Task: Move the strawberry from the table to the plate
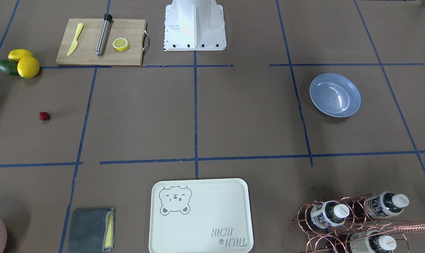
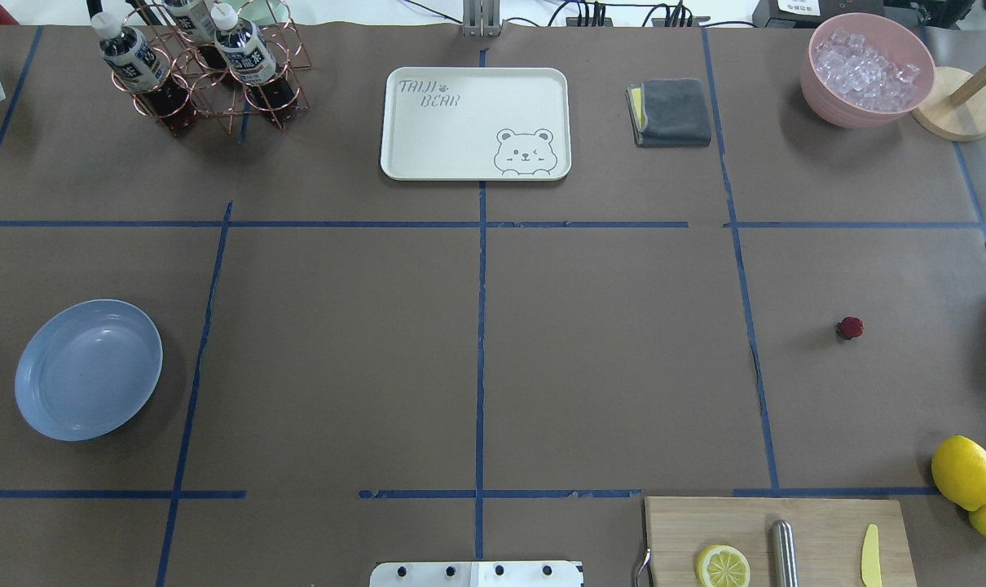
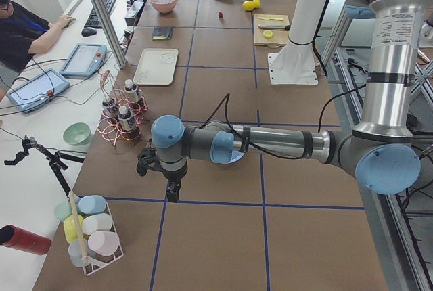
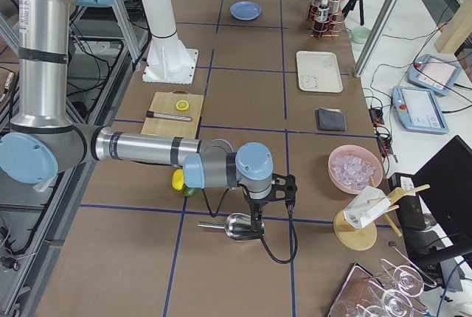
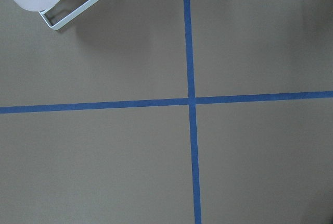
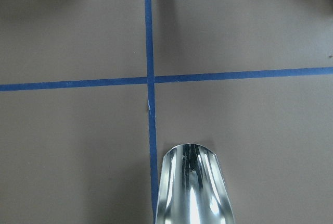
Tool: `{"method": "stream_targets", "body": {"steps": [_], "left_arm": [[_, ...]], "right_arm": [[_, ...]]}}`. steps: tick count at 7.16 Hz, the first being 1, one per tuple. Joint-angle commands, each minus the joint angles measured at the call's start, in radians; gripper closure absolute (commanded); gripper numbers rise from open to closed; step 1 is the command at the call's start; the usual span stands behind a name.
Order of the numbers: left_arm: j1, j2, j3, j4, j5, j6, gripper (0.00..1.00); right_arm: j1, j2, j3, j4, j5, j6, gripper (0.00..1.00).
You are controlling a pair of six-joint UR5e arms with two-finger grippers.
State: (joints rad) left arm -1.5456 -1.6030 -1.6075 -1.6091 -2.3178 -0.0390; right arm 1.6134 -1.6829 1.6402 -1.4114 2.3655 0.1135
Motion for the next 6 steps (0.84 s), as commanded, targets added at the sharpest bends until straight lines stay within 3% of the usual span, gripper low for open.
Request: {"method": "stream_targets", "body": {"steps": [1,4,6], "left_arm": [[-0.001,-0.001,-0.002,-0.002,0.0,0.002,0.0],[0.012,-0.006,-0.04,-0.026,-0.024,0.002,0.0],[0.063,0.053,-0.029,-0.214,-0.074,-0.143,0.0]], "right_arm": [[-0.001,0.0,0.0,-0.001,0.003,0.0,0.0],[-0.004,0.009,0.007,0.0,0.009,0.003,0.0],[-0.006,0.009,0.009,-0.001,0.02,0.003,0.0]]}}
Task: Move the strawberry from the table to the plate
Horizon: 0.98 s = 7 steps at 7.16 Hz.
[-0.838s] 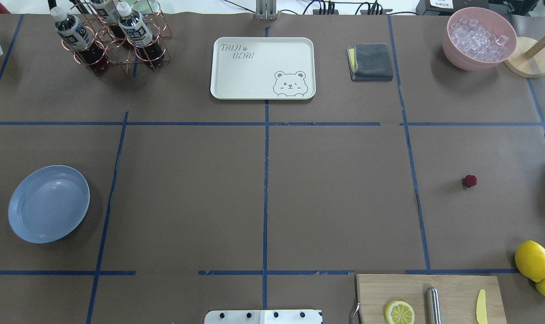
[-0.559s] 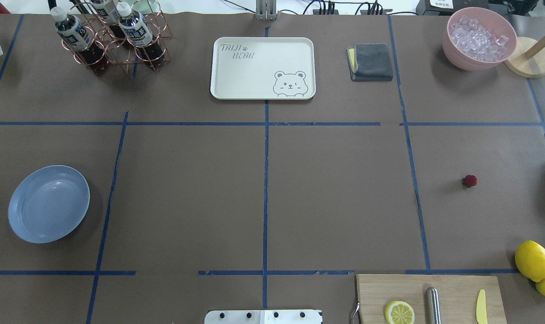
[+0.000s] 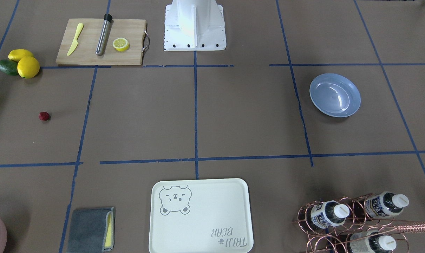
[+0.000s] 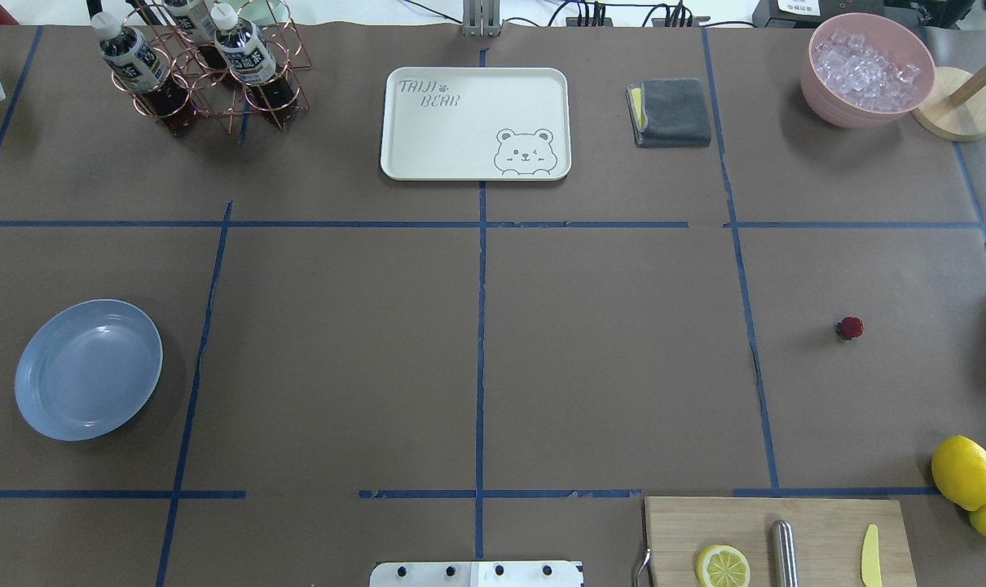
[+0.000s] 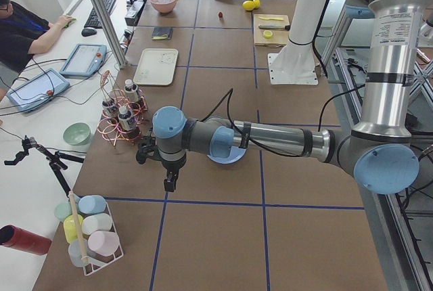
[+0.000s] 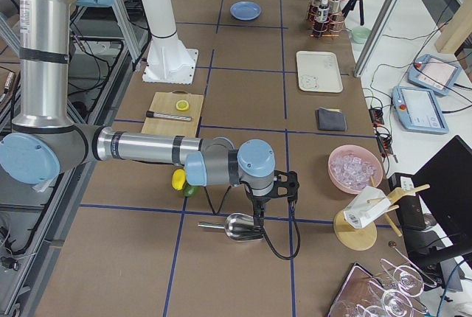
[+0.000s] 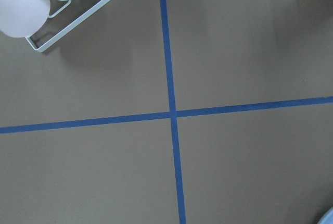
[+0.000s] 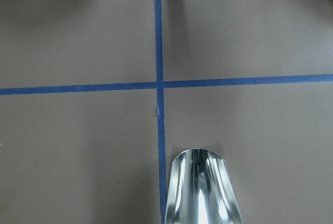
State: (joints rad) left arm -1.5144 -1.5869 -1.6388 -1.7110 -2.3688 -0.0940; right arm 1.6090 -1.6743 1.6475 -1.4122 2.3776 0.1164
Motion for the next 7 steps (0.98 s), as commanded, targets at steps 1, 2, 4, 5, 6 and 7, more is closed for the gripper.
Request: {"method": "stream_targets", "body": {"steps": [1,2,4,5,6,7], "left_arm": [[0.081,0.101,0.004,-0.282,-0.021,-0.208,0.0],[0.148,0.164,0.004,-0.482,-0.02,-0.392,0.0],[0.308,0.269,0.007,-0.845,-0.009,-0.745,0.0],[0.353,0.292,0.007,-0.911,0.018,-0.815,0.0],[0.409,0.303,0.007,-0.935,0.083,-0.849,0.0],[0.454,0.304,0.008,-0.937,0.159,-0.857,0.0]], "right_arm": [[-0.006,0.002,0.0,-0.001,0.009,0.0,0.0],[-0.006,0.002,0.001,-0.001,0.014,0.0,0.0],[-0.006,0.002,0.0,-0.001,0.014,0.0,0.0],[-0.006,0.002,0.0,-0.001,0.015,0.0,0.0],[-0.008,0.002,0.0,-0.002,0.015,0.0,0.0],[-0.008,0.002,0.0,-0.002,0.017,0.0,0.0]]}}
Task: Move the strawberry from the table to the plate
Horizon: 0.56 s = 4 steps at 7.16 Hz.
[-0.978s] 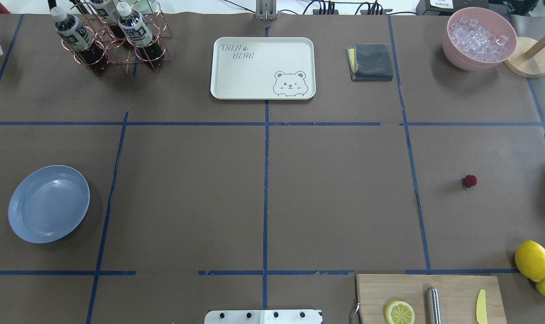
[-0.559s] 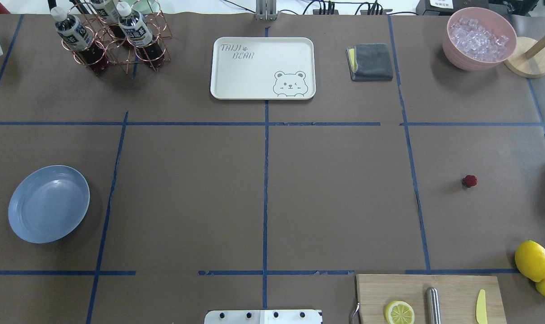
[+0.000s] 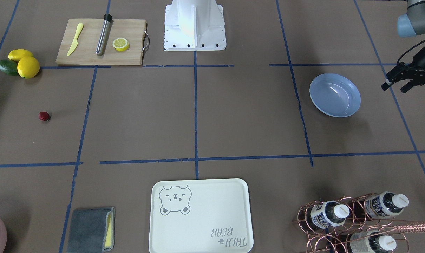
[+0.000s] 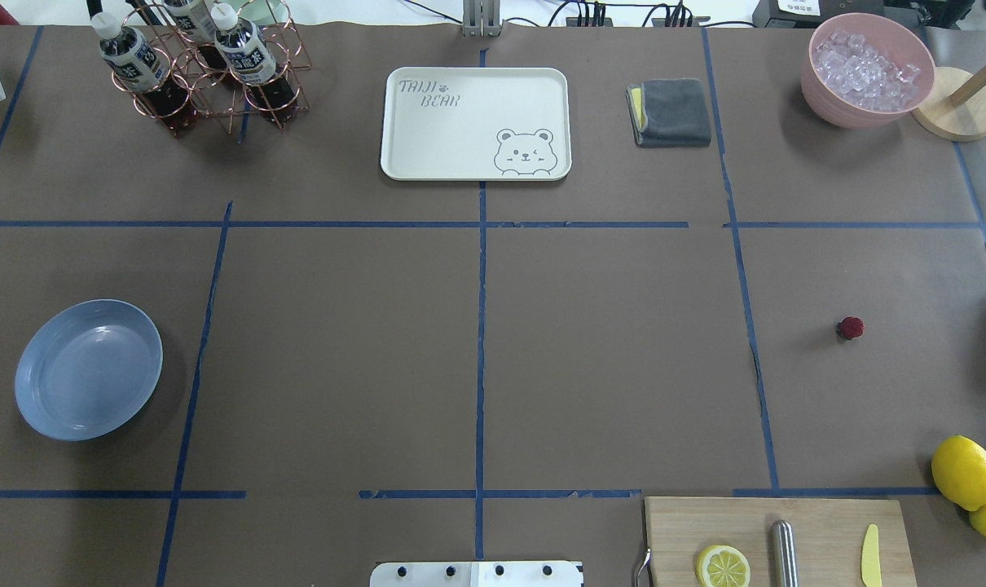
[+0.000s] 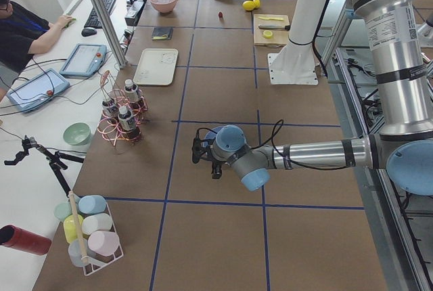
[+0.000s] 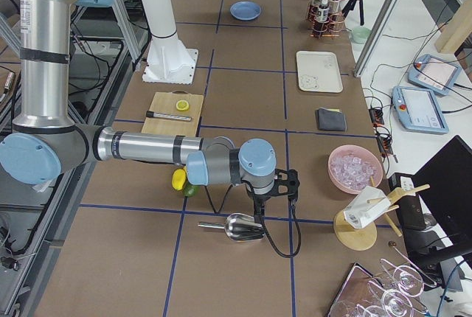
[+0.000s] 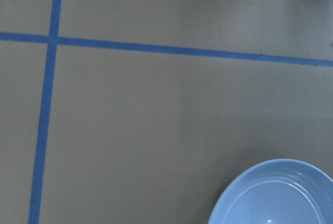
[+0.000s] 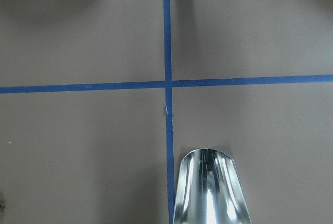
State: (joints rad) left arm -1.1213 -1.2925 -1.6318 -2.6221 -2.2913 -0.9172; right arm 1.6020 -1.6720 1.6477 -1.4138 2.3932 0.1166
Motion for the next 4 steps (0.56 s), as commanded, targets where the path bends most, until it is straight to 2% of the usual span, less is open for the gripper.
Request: {"method": "stream_targets", "body": {"steps": [1,4], "left_arm": [[0.118,0.01,0.001,-0.026,0.132,-0.092,0.0],[0.214,0.001,0.013,-0.027,0.22,-0.158,0.0]], "right_arm": [[-0.001,0.0,0.001,-0.001,0.006,0.002,0.0],[-0.002,0.002,0.001,-0.001,0.055,0.0,0.0]]}}
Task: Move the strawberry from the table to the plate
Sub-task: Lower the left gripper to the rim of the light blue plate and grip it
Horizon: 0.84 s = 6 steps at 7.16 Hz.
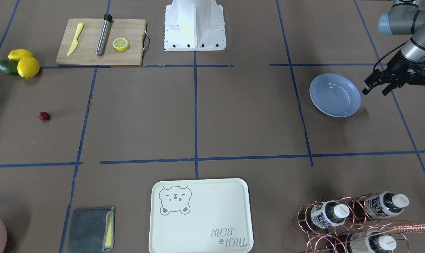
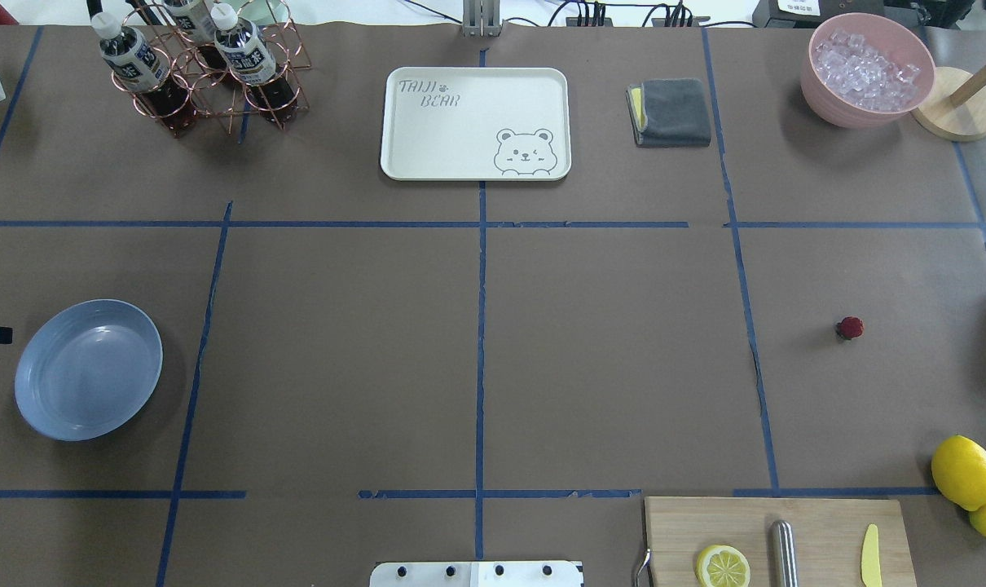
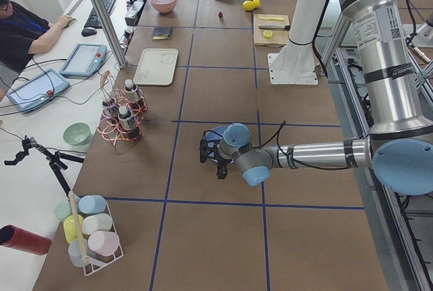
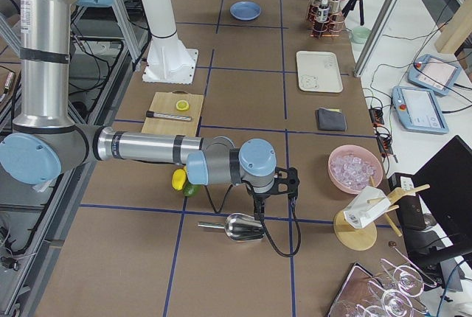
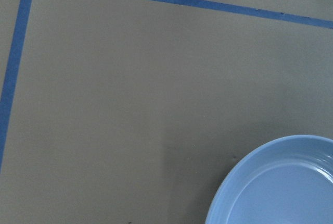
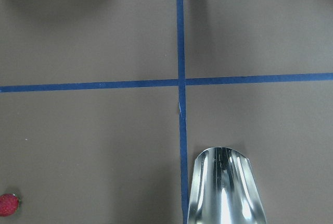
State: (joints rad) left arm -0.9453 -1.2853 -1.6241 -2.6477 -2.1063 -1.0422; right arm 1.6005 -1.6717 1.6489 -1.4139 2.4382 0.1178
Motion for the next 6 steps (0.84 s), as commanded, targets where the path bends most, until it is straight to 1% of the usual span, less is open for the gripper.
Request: {"method": "stream_targets", "body": {"steps": [1,2,3,4,6], "left_arm": [[0.058,-0.009,0.009,-0.001,0.048,-0.035,0.01],[0.071,-0.012,0.018,-0.001,0.049,-0.035,0.11],[0.083,-0.019,0.024,-0.005,0.049,-0.036,0.14],[0.089,-0.022,0.027,-0.005,0.049,-0.036,0.18],[0.103,-0.034,0.029,-0.001,0.049,-0.074,0.4]], "right_arm": [[-0.001,0.001,0.0,0.0,0.01,-0.001,0.0],[-0.001,0.001,0.0,0.0,0.01,-0.001,0.0],[-0.001,0.001,0.0,0.0,0.01,-0.001,0.0],[-0.001,0.001,0.0,0.0,0.01,-0.001,0.0],[-0.001,0.001,0.0,0.0,0.01,-0.001,0.0]]}}
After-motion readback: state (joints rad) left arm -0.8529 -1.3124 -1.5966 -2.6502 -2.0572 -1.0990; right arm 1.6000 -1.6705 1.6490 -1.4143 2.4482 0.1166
